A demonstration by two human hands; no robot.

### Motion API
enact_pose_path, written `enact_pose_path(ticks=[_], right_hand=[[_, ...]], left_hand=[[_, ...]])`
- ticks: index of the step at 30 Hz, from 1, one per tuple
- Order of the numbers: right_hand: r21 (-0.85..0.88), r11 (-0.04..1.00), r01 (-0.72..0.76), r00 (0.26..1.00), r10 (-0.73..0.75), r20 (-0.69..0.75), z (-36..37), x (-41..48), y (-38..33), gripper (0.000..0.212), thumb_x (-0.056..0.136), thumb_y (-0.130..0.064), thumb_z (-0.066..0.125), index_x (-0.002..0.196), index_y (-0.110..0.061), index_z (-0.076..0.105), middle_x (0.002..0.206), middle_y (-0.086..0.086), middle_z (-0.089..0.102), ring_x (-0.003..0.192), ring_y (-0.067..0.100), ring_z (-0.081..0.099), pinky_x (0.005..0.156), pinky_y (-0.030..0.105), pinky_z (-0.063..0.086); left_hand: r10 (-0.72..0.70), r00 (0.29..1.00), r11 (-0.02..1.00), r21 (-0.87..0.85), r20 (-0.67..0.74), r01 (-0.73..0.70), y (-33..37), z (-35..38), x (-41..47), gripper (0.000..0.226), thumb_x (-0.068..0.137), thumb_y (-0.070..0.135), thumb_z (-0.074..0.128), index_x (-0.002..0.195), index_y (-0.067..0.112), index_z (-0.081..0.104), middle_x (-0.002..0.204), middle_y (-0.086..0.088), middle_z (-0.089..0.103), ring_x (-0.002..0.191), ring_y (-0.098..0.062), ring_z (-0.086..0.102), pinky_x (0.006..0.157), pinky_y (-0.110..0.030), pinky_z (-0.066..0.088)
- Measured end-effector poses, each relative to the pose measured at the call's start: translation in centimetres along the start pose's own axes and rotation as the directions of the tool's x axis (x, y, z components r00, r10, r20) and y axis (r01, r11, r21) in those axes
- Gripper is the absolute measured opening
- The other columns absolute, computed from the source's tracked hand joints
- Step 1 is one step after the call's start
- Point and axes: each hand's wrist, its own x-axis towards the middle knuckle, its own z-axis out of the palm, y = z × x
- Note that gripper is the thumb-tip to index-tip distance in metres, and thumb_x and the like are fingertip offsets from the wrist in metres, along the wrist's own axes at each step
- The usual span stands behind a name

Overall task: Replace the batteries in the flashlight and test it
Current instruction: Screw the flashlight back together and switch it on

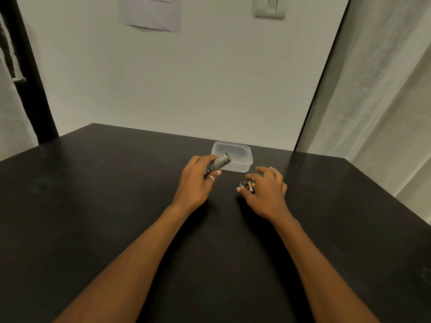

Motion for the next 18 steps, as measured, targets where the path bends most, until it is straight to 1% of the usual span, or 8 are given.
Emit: enact_pose_path(ticks=[2,5,8,11,14,16,18], right_hand=[[-0.037,0.999,0.011,0.999,-0.01,0.049,0.57,0.16,0.2,0.048,0.091,-0.051,0.068,0.132,-0.027,0.064,0.162,0.003,0.033,0.155,0.03,0.007,0.12,0.056,0.015],[-0.048,0.999,0.025,0.998,-0.022,0.061,0.83,0.41,0.43,0.043,0.093,-0.05,0.066,0.128,-0.026,0.065,0.162,0.005,0.032,0.156,0.031,0.005,0.12,0.058,0.013],[-0.047,0.998,0.043,0.996,-0.04,0.074,0.87,0.49,0.34,0.034,0.095,-0.046,0.065,0.123,-0.026,0.067,0.16,0.004,0.035,0.156,0.03,0.006,0.12,0.057,0.013],[-0.033,0.998,0.055,0.996,-0.053,0.066,0.84,0.53,0.16,0.025,0.096,-0.04,0.065,0.117,-0.027,0.069,0.155,0.003,0.04,0.155,0.028,0.009,0.12,0.056,0.015],[-0.019,0.998,0.063,0.996,-0.062,0.057,0.66,0.33,0.12,0.022,0.097,-0.037,0.066,0.115,-0.026,0.069,0.148,0.0,0.046,0.154,0.026,0.014,0.119,0.053,0.017],[0.037,0.996,0.076,0.997,-0.076,-0.007,0.37,0.22,-0.12,0.021,0.097,-0.034,0.066,0.115,-0.024,0.069,0.14,-0.001,0.053,0.151,0.025,0.022,0.117,0.051,0.021],[0.144,0.982,0.123,0.982,-0.098,-0.164,-0.09,0.17,-0.46,0.018,0.097,-0.028,0.067,0.113,-0.021,0.068,0.127,-0.003,0.06,0.142,0.024,0.038,0.113,0.049,0.03]], left_hand=[[-0.003,1.0,1.0,-0.004,0.007,0.003,0.04,0.06,-0.03,0.038,0.097,0.023,0.066,0.134,0.021,0.061,0.122,-0.001,0.059,0.103,-0.013,0.057,0.081,-0.013,0.039],[0.007,1.0,1.0,-0.007,0.018,-0.007,0.06,0.13,-0.11,0.038,0.097,0.023,0.066,0.135,0.021,0.06,0.123,0.0,0.058,0.104,-0.014,0.057,0.084,-0.016,0.041],[0.009,1.0,1.0,-0.002,0.019,-0.009,0.02,0.13,-0.1,0.038,0.097,0.023,0.067,0.135,0.02,0.061,0.121,0.001,0.058,0.102,-0.012,0.057,0.083,-0.016,0.041],[0.014,1.0,1.0,0.006,0.021,-0.014,0.01,0.16,-0.06,0.039,0.097,0.023,0.067,0.135,0.02,0.06,0.122,0.0,0.059,0.103,-0.011,0.056,0.083,-0.012,0.04],[0.012,1.0,1.0,0.008,0.023,-0.012,0.0,0.17,-0.07,0.04,0.097,0.024,0.067,0.136,0.02,0.06,0.124,0.0,0.059,0.104,-0.012,0.056,0.085,-0.019,0.043],[0.012,1.0,1.0,0.008,0.023,-0.012,-0.01,0.18,-0.09,0.04,0.097,0.023,0.067,0.136,0.021,0.06,0.124,0.0,0.059,0.104,-0.012,0.057,0.085,-0.017,0.042],[0.014,1.0,1.0,0.007,0.024,-0.014,-0.03,0.17,-0.1,0.039,0.097,0.023,0.067,0.135,0.021,0.06,0.124,0.0,0.059,0.103,-0.012,0.057,0.084,-0.014,0.04]])
